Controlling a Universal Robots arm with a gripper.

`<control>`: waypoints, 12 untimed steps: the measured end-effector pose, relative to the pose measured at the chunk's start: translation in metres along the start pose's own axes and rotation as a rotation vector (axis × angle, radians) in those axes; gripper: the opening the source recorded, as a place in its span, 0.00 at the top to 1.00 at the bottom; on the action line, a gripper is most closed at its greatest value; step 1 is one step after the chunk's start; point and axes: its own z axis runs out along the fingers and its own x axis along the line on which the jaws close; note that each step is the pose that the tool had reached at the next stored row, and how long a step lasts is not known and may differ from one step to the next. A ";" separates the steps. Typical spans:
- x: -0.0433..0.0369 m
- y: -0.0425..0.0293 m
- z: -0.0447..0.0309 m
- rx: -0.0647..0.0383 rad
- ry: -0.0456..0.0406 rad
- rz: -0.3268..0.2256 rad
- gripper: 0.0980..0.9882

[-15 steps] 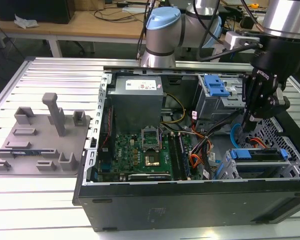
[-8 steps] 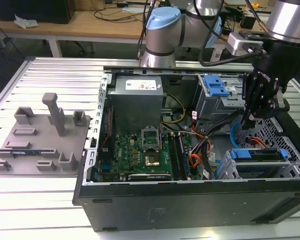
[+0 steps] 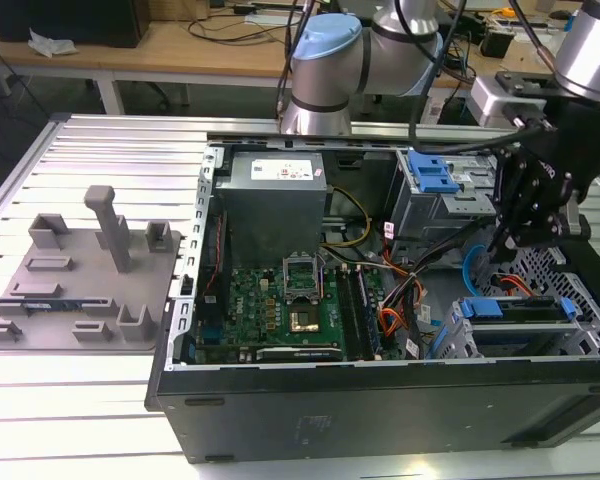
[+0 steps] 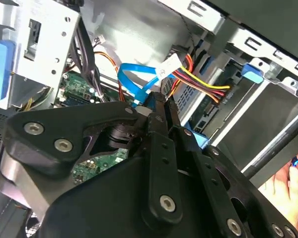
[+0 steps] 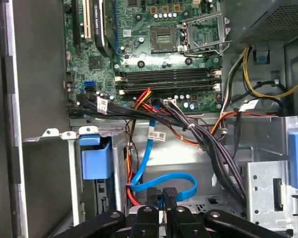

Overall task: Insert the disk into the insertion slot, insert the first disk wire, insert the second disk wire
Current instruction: 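Insert the second disk wire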

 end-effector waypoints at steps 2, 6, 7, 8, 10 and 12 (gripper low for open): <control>0.0035 -0.0005 0.0002 -0.002 -0.0346 0.000 0.93; 0.0112 -0.0023 0.0003 -0.004 -0.0732 -0.001 0.93; 0.0133 -0.0030 0.0005 -0.004 -0.0777 -0.001 0.93; 0.0152 -0.0039 0.0005 -0.005 -0.0817 -0.001 0.93; 0.0188 -0.0054 0.0006 -0.005 -0.0873 -0.001 0.93; 0.0232 -0.0081 0.0007 -0.006 -0.0921 -0.001 0.93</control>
